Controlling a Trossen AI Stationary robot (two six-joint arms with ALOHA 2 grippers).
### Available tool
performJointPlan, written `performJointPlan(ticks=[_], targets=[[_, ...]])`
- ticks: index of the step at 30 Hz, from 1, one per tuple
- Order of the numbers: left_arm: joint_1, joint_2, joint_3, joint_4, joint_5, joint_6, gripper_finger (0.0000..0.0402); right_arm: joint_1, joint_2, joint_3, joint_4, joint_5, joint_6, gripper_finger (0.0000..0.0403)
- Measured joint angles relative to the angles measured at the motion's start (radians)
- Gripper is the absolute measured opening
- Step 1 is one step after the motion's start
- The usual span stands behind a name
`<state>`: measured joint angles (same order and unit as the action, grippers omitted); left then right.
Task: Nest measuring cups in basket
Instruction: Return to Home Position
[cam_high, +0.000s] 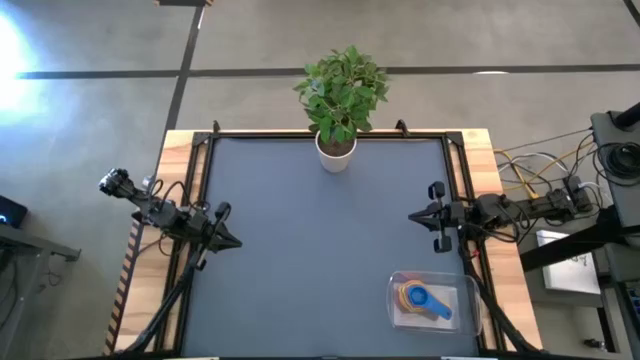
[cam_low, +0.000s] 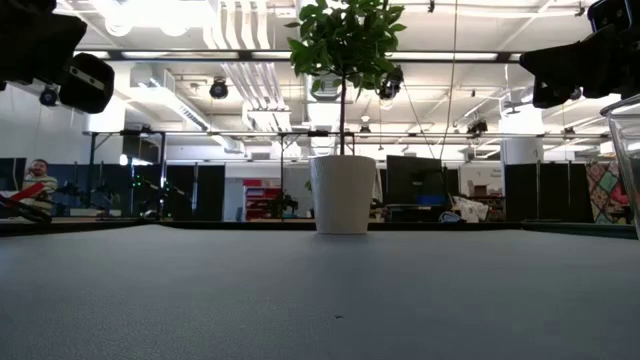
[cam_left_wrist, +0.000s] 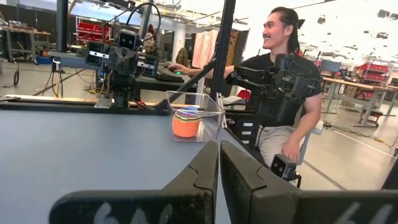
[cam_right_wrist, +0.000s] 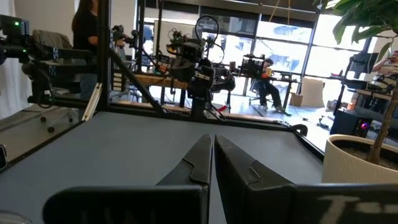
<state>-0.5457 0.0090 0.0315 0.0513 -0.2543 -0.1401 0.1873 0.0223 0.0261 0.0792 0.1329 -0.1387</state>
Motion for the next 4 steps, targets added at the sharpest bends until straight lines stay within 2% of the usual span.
performJointPlan(ticks=[4], targets=[[0.000, 0.000, 0.000, 0.000, 0.000, 0.000, 0.0000, 0.000, 0.000, 0.000, 0.000, 0.000, 0.000, 0.0009]])
